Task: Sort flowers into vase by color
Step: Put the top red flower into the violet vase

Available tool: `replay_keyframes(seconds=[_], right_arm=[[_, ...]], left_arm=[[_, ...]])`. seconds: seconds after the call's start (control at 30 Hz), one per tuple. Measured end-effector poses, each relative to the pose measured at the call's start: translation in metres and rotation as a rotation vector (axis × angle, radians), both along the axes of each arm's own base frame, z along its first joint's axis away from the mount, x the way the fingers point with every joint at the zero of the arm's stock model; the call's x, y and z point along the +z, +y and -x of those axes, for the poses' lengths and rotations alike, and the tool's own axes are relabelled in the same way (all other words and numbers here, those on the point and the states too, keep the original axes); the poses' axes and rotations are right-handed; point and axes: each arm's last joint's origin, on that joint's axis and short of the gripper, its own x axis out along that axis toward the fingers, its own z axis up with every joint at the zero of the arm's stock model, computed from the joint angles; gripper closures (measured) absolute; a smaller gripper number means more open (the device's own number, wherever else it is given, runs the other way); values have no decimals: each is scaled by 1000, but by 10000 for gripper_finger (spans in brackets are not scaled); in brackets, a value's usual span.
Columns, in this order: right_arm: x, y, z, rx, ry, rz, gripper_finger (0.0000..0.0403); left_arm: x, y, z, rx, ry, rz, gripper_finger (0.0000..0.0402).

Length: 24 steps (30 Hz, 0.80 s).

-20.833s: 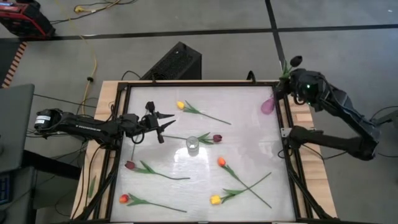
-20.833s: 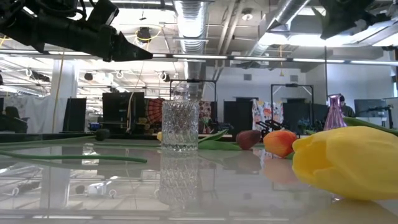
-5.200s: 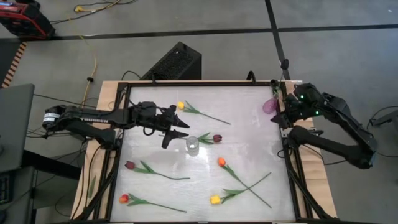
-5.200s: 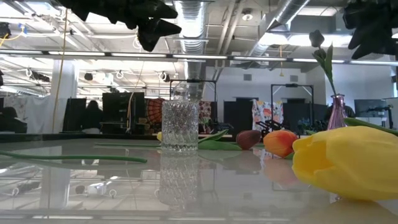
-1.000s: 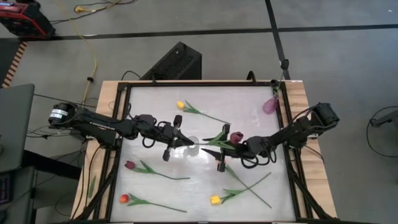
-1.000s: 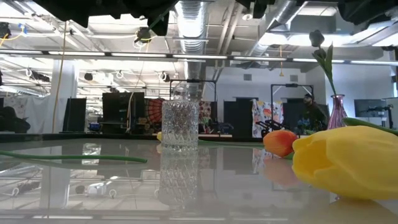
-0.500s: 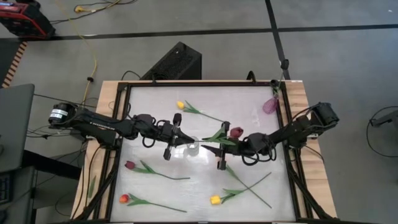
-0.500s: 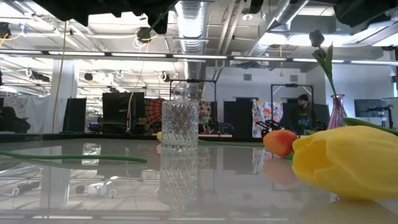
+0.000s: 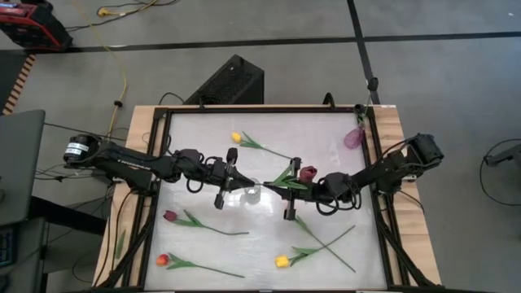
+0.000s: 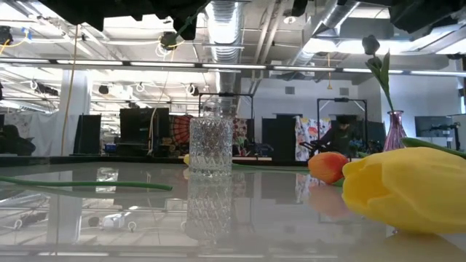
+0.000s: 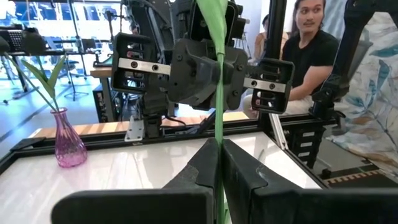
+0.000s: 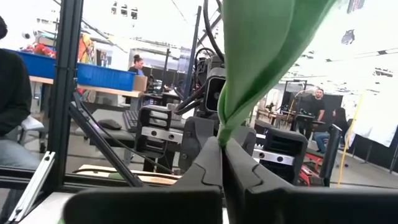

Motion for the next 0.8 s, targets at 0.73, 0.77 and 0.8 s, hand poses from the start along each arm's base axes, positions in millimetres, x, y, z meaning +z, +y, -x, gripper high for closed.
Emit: replay_keyframes(seconds=[0.73, 0.77, 0.8], right_arm=[[50, -33, 147, -186, 504, -415, 384], [50, -38, 156, -195, 513, -445, 384], [51, -42, 164, -203, 519, -469, 384]], left_arm=[[-2, 5, 13, 129, 138, -99, 256], [-2, 5, 13, 132, 140, -99, 256], [-2, 5, 13, 132, 141, -99, 256]])
